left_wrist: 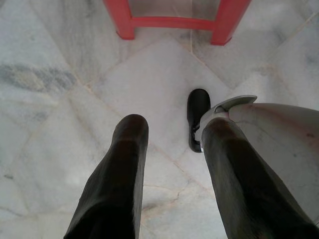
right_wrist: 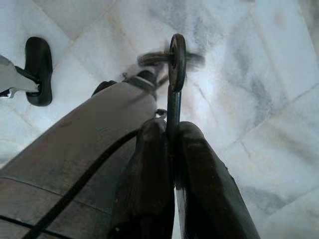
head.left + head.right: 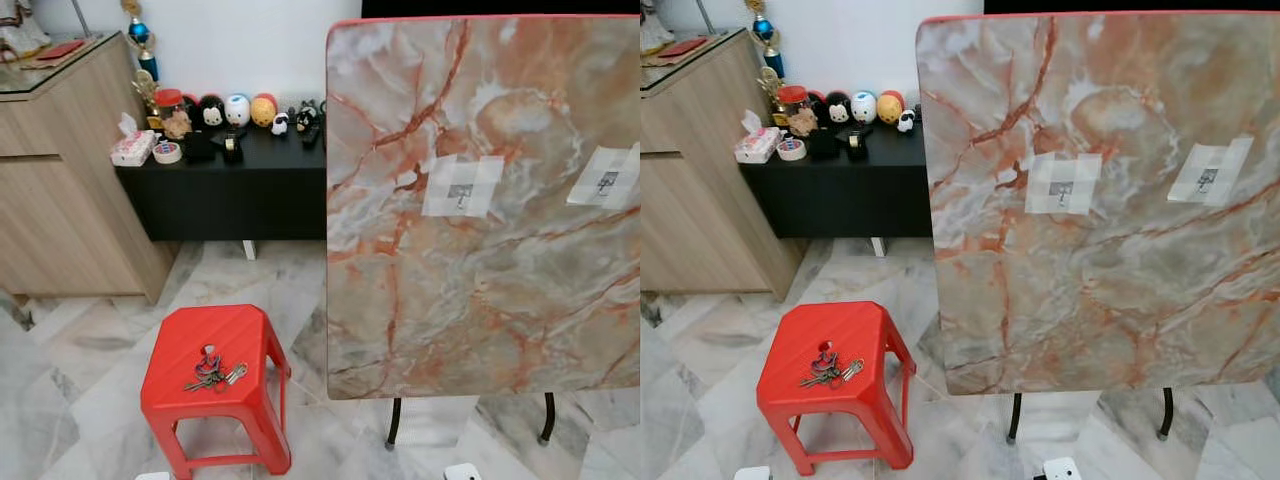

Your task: Hang keys on a hook

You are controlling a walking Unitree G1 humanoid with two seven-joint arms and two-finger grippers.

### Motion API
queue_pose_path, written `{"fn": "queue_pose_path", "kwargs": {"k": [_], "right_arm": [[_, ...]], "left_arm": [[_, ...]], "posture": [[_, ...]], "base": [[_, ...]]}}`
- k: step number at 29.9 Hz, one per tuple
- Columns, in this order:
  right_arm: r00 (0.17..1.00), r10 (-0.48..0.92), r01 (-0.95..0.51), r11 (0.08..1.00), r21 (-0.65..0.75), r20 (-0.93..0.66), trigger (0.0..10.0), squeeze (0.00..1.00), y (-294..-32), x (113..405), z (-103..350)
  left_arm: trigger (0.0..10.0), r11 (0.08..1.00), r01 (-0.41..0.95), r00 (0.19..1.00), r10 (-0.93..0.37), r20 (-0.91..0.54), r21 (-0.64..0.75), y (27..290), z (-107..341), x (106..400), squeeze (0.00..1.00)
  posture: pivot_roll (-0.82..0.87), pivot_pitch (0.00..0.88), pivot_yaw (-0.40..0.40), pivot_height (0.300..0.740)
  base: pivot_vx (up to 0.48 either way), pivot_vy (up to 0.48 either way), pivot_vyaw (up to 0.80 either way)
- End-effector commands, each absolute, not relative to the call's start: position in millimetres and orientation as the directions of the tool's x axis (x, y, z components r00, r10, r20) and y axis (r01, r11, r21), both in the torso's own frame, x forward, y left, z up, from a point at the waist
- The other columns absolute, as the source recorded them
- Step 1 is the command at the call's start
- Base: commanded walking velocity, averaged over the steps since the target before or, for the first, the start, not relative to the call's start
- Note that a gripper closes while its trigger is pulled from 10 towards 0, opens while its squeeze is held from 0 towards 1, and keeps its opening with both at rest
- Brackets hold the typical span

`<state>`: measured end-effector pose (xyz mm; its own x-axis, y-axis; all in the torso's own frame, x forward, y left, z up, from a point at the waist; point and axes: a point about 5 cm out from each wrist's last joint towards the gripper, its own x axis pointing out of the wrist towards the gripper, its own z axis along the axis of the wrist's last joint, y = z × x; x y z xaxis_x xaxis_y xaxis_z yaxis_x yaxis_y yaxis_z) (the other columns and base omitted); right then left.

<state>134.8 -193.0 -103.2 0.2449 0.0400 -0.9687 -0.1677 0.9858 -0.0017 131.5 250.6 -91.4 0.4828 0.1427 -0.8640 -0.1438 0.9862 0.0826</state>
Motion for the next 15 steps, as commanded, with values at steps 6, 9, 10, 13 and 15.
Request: {"fn": "queue_pose_path", "kwargs": {"k": [6,9,10,13,15], "right_arm": [[0.319,0.057,-0.145,0.989,0.01,-0.946,10.0,0.0,-189.9,146.4,-99.9],[0.369,0.03,-0.072,0.997,0.004,-0.929,10.0,0.0,-194.6,154.5,-96.4],[0.389,0.024,-0.052,0.999,0.004,-0.921,10.0,0.0,-196.4,157.9,-94.8],[0.44,0.033,-0.045,0.999,0.015,-0.897,10.0,0.0,-199.9,167.3,-90.1],[0.445,0.028,-0.065,0.998,-0.001,-0.895,10.0,0.0,-201.5,168.7,-89.2]], "left_arm": [[10.0,0.985,-0.149,0.463,0.148,-0.874,0.088,251.5,-92.7,127.7,0.0],[10.0,0.985,-0.15,0.463,0.149,-0.874,0.089,251.6,-92.8,127.3,0.0],[10.0,0.985,-0.15,0.463,0.15,-0.874,0.089,251.7,-92.8,127.3,0.0],[10.0,0.985,-0.147,0.463,0.15,-0.874,0.091,251.9,-92.8,127.1,0.0],[10.0,0.985,-0.144,0.462,0.148,-0.874,0.091,251.8,-92.9,126.9,0.0]], "posture": [[0.05,0.0,-0.01,0.74],[0.05,0.0,-0.01,0.74],[0.05,0.0,-0.009,0.74],[0.04,0.0,-0.005,0.74],[0.04,0.0,-0.006,0.74]], "base": [[0.0,0.0,0.0],[0.0,0.0,0.0],[0.0,0.0,0.0],[0.0,0.0,0.0],[0.0,0.0,0.34]]}}
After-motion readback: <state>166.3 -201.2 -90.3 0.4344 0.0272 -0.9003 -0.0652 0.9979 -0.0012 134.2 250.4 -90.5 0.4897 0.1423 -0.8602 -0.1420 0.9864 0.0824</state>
